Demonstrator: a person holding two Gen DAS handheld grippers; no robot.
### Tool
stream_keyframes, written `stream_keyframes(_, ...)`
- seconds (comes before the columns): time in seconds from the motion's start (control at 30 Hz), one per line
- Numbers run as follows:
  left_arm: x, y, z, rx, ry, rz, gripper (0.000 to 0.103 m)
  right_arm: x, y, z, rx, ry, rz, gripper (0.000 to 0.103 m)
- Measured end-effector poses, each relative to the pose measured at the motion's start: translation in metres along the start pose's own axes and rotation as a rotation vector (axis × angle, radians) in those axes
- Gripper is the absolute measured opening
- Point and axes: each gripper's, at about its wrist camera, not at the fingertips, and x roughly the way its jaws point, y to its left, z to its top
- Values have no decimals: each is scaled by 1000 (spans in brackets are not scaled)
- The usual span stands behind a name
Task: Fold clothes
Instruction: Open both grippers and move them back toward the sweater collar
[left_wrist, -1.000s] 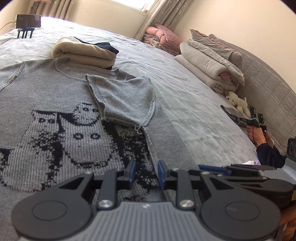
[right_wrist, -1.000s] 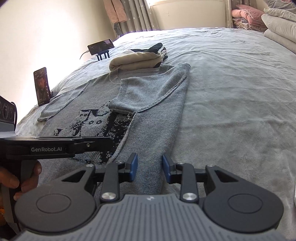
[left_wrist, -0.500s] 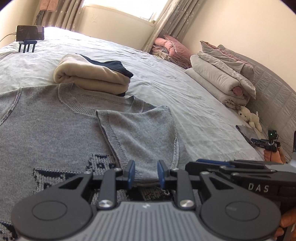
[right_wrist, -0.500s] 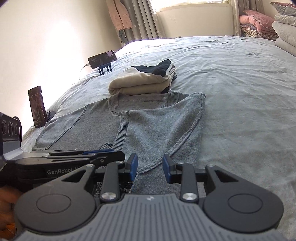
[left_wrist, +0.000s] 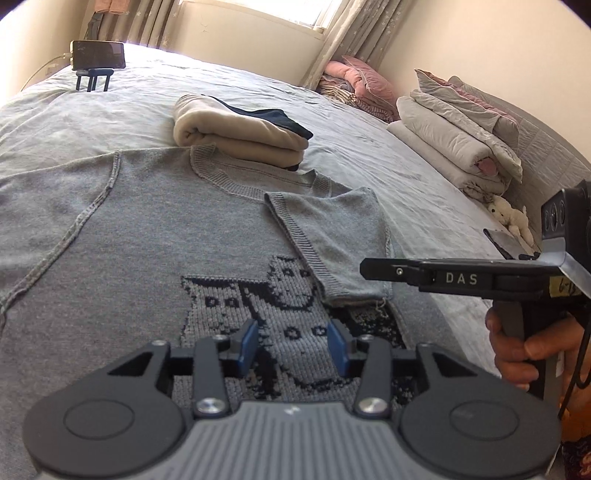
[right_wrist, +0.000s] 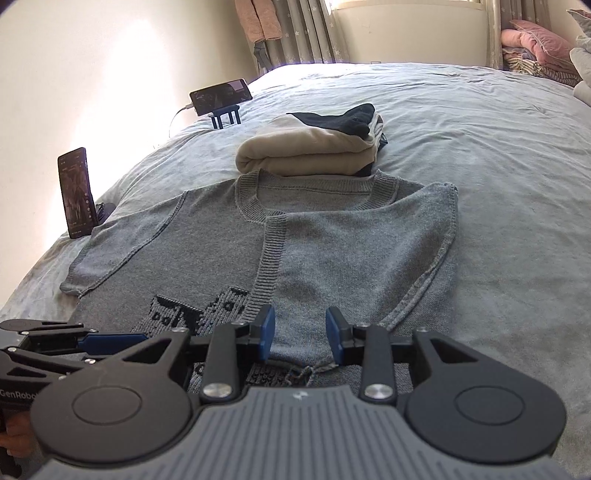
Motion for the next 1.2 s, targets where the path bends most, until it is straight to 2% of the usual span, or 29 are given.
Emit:
stream_keyframes(0.13,-19,25,3,-36,-20,85,57,6,14,6,-9,0,29,35)
stream_keyframes(0.3,-42,64,12,-112,-88,159,81,13,31,14,-26,-2,66,36)
stream_keyframes(0.43,-57,93,21,-143,-154,273,86,19,44,21,-55,-14,76,39)
stream_keyframes(0.6,-61,135,29,-202,-188,359,85,32,50,30,-64,-18,100,40)
stream_keyframes(0.7,-60,157,31,-227,-202,390,82,41,53,36,-74,-15,114,40)
stream_keyframes(0.8,-56,175,33,-266,-220,387,72,49,55,41,-83,-15,126,40)
stream_keyframes(0.93,-51,187,36,-288,-250,374,68,59,57,48,-100,-22,131,40)
stream_keyframes(1.1,-44,189,37,-274,-269,385,65,74,57,56,-124,-32,138,41)
stream_keyframes(1.2,-39,185,36,-250,-271,388,59,87,57,59,-131,-24,127,41)
